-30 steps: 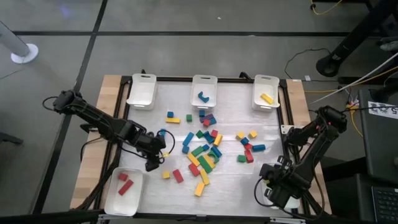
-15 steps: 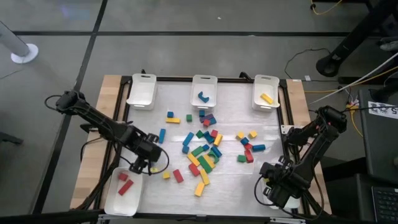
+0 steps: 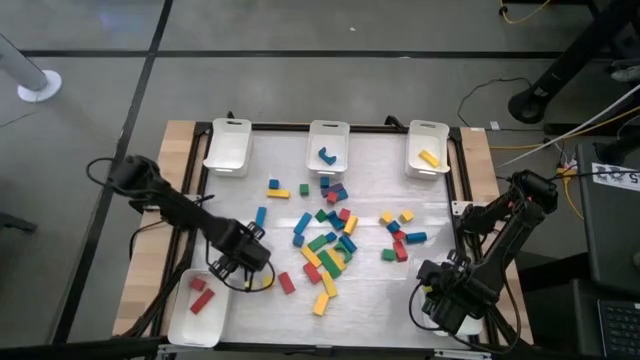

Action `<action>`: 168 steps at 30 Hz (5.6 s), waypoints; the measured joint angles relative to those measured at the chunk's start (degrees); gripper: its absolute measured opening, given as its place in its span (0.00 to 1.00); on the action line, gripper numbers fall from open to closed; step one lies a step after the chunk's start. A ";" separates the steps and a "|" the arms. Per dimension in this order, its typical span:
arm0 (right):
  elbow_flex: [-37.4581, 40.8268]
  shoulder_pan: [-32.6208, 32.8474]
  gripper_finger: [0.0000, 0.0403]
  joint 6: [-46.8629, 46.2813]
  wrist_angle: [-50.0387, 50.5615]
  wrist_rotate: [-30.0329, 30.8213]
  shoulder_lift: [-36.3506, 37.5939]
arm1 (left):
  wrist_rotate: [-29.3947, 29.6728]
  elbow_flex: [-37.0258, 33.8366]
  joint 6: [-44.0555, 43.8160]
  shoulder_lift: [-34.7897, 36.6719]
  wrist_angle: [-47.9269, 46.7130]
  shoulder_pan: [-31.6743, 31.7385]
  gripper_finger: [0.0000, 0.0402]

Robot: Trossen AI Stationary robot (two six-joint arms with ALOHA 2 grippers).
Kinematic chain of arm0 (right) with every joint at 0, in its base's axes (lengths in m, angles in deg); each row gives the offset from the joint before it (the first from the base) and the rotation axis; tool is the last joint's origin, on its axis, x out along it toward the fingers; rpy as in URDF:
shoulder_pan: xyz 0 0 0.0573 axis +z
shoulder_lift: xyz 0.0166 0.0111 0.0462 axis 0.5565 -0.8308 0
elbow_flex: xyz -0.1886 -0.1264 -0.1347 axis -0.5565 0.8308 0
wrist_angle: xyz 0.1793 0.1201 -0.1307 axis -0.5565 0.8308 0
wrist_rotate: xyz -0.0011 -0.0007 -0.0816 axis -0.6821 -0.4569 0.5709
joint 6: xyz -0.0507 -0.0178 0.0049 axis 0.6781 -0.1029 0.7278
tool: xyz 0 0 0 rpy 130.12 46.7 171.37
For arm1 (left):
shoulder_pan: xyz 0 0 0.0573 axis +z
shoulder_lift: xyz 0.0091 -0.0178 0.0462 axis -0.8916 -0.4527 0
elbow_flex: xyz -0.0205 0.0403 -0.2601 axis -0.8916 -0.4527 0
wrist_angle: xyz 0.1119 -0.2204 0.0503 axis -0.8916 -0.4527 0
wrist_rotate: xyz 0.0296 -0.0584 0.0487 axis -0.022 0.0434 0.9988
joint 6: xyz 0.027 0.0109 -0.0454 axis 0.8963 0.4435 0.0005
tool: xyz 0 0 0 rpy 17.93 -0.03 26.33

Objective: Sort blocks
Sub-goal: Put the violet block into the top left white bin, then put the yellow block into the top right white bin

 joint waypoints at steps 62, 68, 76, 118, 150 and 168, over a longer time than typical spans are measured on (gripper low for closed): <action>-0.04 0.00 0.43 0.07 -1.69 6.97 -0.02 | 0.17 9.57 -2.93 -6.82 -8.62 0.13 0.23; -0.04 0.00 0.43 0.07 -1.69 8.49 -0.02 | 0.23 11.88 -4.38 -6.80 -16.11 1.24 0.23; -0.04 -0.02 0.43 0.09 -1.73 10.55 -0.02 | 4.02 13.69 -4.10 -6.80 -28.54 4.81 0.23; -0.04 0.00 0.43 0.11 -8.99 20.04 -0.04 | 29.26 11.99 10.48 8.83 -17.41 58.90 0.26; -0.04 -0.85 0.43 0.54 -10.62 35.23 -0.02 | 30.05 4.39 -0.30 8.76 -8.52 68.85 0.50; -0.04 -30.73 0.43 36.87 -7.85 21.49 -0.02 | 28.65 4.39 -6.92 8.76 -8.83 68.81 0.48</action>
